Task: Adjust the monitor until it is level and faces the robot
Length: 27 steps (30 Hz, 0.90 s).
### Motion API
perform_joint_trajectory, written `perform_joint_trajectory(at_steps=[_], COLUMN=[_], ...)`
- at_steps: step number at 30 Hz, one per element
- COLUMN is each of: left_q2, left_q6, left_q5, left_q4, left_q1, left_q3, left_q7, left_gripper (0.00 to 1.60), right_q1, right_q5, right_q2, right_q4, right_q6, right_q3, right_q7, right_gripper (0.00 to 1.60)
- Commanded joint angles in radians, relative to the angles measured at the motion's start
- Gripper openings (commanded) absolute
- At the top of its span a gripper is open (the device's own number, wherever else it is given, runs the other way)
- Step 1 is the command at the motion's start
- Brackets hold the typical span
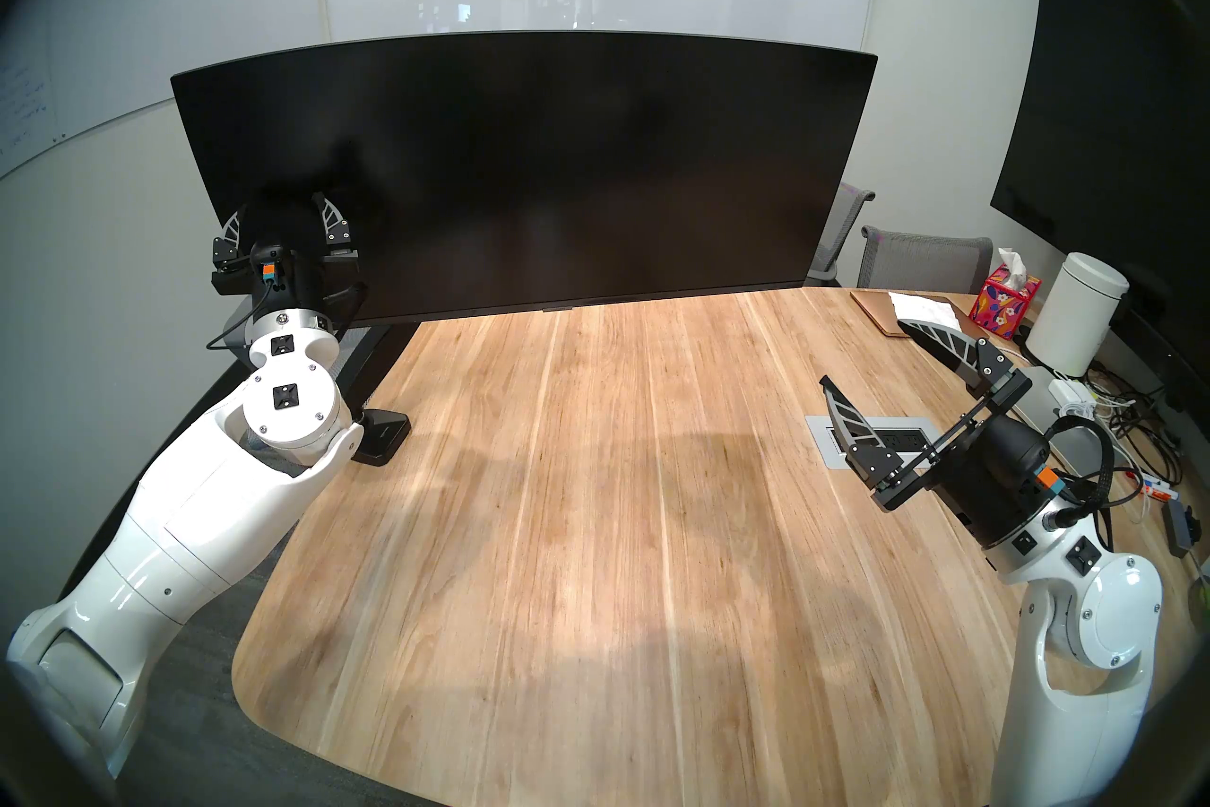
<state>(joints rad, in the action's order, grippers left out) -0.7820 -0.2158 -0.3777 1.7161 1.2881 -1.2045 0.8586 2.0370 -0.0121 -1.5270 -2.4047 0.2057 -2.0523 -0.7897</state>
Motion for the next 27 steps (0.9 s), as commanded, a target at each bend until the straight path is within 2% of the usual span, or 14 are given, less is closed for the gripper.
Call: perform_joint_trajectory(at_steps=[1, 27], left_q2=[-0.002, -0.022], left_q6=[-0.004, 0.005], left_q5=[-0.002, -0.033], left_q4=[-0.004, -0.076], left_q1=[-0.016, -0.064], left_q3=[-0.008, -0.011], left_q7=[-0.001, -0.038], left_gripper=[1.6, 1.6], right_q1=[-0.002, -0.002], right_q5=[-0.006, -0.006], right_q2=[0.002, 0.002], right_q4=[-0.017, -0.017], right_q6=[0.001, 0.001], right_q3=[-0.001, -0.001], right_q7=[-0.003, -0.003], right_gripper=[1.6, 1.6])
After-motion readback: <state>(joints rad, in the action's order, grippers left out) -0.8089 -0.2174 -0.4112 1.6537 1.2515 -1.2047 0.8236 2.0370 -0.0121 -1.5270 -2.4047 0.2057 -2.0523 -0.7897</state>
